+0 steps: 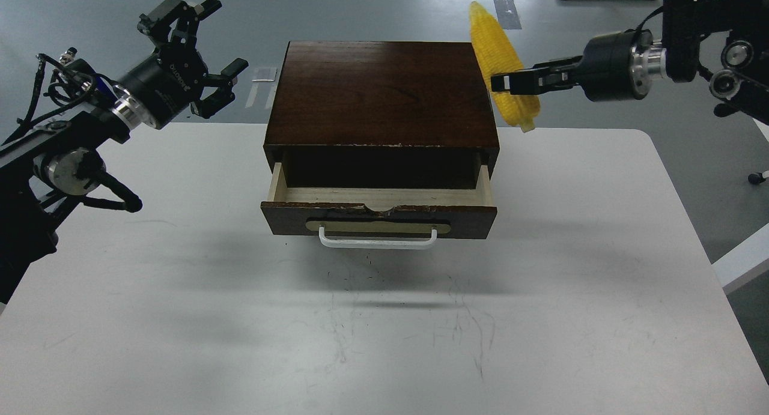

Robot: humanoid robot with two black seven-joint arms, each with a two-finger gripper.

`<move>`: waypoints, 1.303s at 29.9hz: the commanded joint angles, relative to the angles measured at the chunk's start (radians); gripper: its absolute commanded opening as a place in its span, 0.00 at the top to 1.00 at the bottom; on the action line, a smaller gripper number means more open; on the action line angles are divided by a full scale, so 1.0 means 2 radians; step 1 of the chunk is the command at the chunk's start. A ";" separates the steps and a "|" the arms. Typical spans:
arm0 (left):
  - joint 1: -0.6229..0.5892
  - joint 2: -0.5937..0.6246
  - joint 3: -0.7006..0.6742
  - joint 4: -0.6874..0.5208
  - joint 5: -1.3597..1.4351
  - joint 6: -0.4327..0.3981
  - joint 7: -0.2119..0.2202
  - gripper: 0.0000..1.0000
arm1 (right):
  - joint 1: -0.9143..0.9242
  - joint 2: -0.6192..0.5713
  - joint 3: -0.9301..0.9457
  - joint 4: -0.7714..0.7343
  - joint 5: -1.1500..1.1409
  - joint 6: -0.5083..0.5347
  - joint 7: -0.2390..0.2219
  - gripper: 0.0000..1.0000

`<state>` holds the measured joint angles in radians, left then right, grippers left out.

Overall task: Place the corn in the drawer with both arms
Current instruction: 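Lift the corn with the right gripper and carry it over the open drawer, then lower the corn into the drawer and open the right gripper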

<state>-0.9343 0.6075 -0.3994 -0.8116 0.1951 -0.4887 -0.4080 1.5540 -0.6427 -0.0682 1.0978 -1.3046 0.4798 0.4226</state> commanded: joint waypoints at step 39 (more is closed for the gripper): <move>-0.004 0.024 0.000 -0.013 0.000 0.000 0.002 0.02 | 0.090 0.179 -0.194 0.028 -0.216 -0.171 0.033 0.47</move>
<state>-0.9433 0.6546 -0.3988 -0.8373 0.1947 -0.4888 -0.4034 1.7385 -0.2887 -0.4533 1.1569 -1.7365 0.1379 0.4887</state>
